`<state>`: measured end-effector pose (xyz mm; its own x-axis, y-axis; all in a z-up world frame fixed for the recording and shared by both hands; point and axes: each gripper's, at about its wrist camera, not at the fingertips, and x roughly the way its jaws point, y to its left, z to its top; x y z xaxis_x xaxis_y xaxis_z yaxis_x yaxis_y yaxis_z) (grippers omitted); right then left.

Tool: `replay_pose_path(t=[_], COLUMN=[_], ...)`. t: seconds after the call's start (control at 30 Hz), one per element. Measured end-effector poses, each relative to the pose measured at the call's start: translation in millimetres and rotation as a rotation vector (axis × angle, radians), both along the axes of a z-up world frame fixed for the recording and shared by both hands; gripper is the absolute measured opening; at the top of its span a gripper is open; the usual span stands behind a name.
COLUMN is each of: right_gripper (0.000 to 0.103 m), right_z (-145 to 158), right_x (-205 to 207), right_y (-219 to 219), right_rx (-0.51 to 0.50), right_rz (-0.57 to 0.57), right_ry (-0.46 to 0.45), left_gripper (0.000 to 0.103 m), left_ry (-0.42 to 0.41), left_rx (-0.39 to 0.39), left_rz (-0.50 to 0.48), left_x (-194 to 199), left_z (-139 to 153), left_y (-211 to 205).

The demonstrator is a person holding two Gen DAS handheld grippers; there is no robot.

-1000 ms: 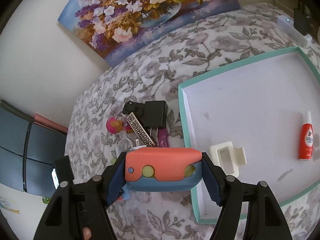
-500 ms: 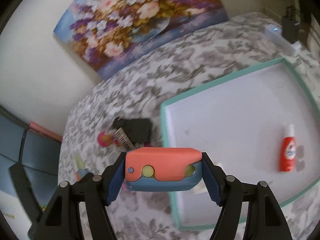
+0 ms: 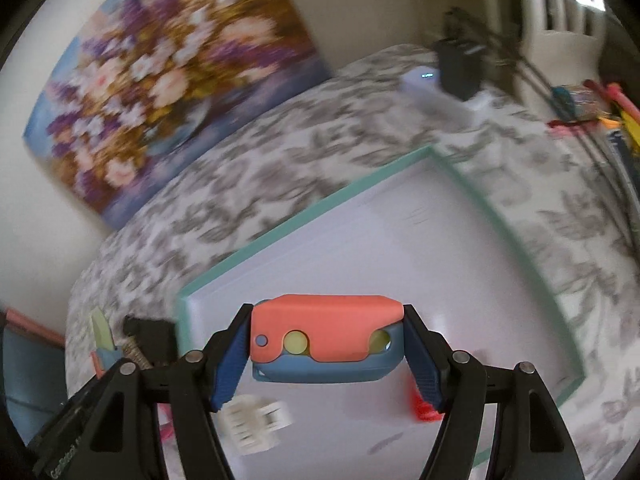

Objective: Organize rigid objects
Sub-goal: 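Carry both held blocks over the tray with both grippers, then open both grippers to drop the blocks inside the tray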

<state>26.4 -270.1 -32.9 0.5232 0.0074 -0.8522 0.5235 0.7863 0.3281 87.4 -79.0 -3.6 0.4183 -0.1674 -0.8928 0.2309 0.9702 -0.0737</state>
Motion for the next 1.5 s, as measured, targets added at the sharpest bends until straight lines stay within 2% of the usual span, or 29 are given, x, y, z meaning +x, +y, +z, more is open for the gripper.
replay_pose_path(t=[0.17, 0.37, 0.6, 1.23, 1.43, 1.5], right_gripper=[0.074, 0.073, 0.074, 0.074, 0.074, 0.074], right_z=[-9.3, -14.9, -22.0, -37.3, -36.2, -35.6], right_x=[-7.2, -8.0, -4.5, 1.4, 3.0, 3.8], right_y=[-30.8, -46.3, -43.2, -31.8, -29.2, -28.1], right_rx=[-0.037, -0.078, -0.107, -0.128, -0.151, -0.161], right_rz=[-0.084, -0.122, -0.093, -0.021, -0.006, 0.0], right_ry=[0.03, 0.045, 0.075, 0.134, 0.142, 0.148], left_gripper=[0.044, 0.044, 0.044, 0.044, 0.057, 0.058], left_ry=[0.025, 0.031, 0.057, 0.136, 0.131, 0.131], left_rx=[-0.005, -0.012, 0.014, 0.058, 0.064, 0.068], left_rz=[-0.038, -0.06, -0.057, -0.015, -0.003, 0.002], left_x=[10.2, 20.9, 24.8, 24.1, 24.2, 24.5], left_z=[-17.8, -31.5, -48.9, -64.8, -61.9, -61.4], left_y=[-31.2, -54.5, -60.5, -49.3, -46.8, -45.8])
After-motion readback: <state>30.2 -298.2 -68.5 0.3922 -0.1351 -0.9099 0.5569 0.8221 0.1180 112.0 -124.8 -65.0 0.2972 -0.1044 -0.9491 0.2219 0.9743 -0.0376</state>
